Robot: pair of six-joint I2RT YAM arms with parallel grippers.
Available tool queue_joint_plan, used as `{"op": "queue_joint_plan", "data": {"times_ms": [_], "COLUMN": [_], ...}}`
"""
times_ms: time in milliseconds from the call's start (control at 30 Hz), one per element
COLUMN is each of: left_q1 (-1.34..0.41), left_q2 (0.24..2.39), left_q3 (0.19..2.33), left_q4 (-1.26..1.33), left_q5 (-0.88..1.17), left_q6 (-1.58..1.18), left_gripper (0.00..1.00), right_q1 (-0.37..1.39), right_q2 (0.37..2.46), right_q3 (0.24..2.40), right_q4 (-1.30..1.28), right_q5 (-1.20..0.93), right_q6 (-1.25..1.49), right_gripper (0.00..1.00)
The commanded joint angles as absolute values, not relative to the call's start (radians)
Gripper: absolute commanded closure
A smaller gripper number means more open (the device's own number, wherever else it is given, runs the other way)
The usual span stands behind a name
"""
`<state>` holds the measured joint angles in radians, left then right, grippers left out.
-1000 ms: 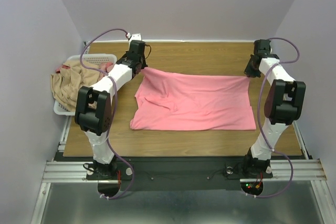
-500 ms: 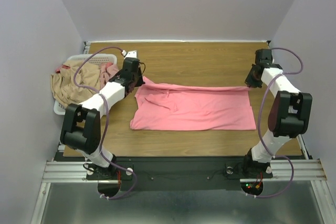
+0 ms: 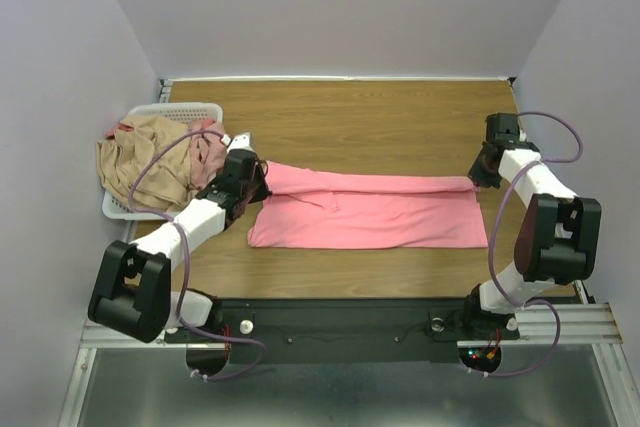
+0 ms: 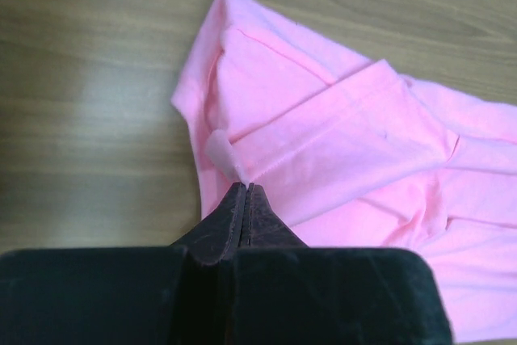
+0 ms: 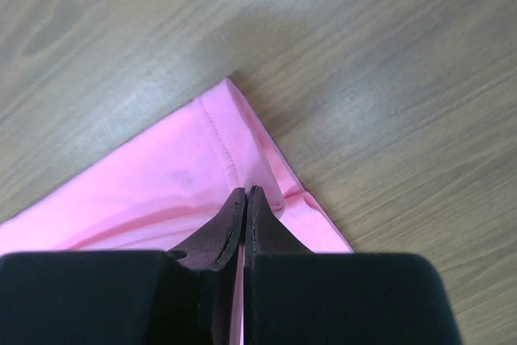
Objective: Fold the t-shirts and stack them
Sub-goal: Fold the tshirt
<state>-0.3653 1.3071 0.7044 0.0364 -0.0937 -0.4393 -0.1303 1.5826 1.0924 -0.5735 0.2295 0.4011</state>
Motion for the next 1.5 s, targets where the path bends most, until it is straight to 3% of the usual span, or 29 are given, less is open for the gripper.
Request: {"op": "queue_joint_plan", "data": {"times_ms": [0, 167, 233, 267, 300, 333, 533, 700, 867, 1167, 1267, 1467], "left_q1": [-0.374, -0.377, -0.377, -0.377, -0.377, -0.377, -0.396, -0.466, -0.535, -0.572, -0.575, -0.587], "left_q2": [1.229, 1.216, 1.223, 1.224, 1.224, 1.217, 1.138, 1.199, 1.432, 1.773, 1.848, 1.934], "left_q3": [0.637, 0.575, 0.574, 0.58, 0.586, 0.603, 0.655, 0.818, 1.018, 1.281, 1.348, 1.407], "left_q4": [0.083, 0.078, 0.023, 0.002, -0.026, -0.069, -0.115, -0.117, -0.146, -0.207, -0.247, -0.334], "left_q5": [-0.106, -0.081, -0.092, -0.119, -0.129, -0.152, -0.124, -0.144, -0.198, -0.192, -0.219, -0.291], "left_q6": [-0.495, -0.538, -0.566, -0.572, -0.574, -0.578, -0.641, -0.618, -0.574, -0.549, -0.549, -0.568], "left_gripper": [1.0, 1.0, 1.0, 0.76, 0.61, 0.39, 0.21, 0.11, 0.11, 0.12, 0.17, 0.39], "right_q1": [-0.132, -0.132, -0.132, -0.132, -0.132, -0.132, -0.132, -0.076, 0.118, 0.144, 0.144, 0.144], "right_q2": [1.548, 1.539, 1.539, 1.539, 1.536, 1.528, 1.431, 1.37, 1.407, 1.531, 1.536, 1.536], "right_q3": [1.062, 1.013, 0.991, 0.985, 0.979, 0.977, 0.982, 0.992, 0.985, 0.937, 0.925, 0.888], "right_q4": [-0.554, -0.552, -0.552, -0.552, -0.554, -0.554, -0.554, -0.543, -0.502, -0.426, -0.42, -0.407], "right_q5": [0.271, 0.302, 0.308, 0.319, 0.318, 0.316, 0.258, 0.104, 0.12, 0.126, 0.118, 0.129], "right_q6": [0.426, 0.445, 0.456, 0.462, 0.463, 0.465, 0.451, 0.41, 0.391, 0.42, 0.422, 0.429], "right_gripper": [1.0, 0.99, 0.88, 0.82, 0.6, 0.47, 0.0, 0.0, 0.0, 0.0, 0.0, 0.0]}}
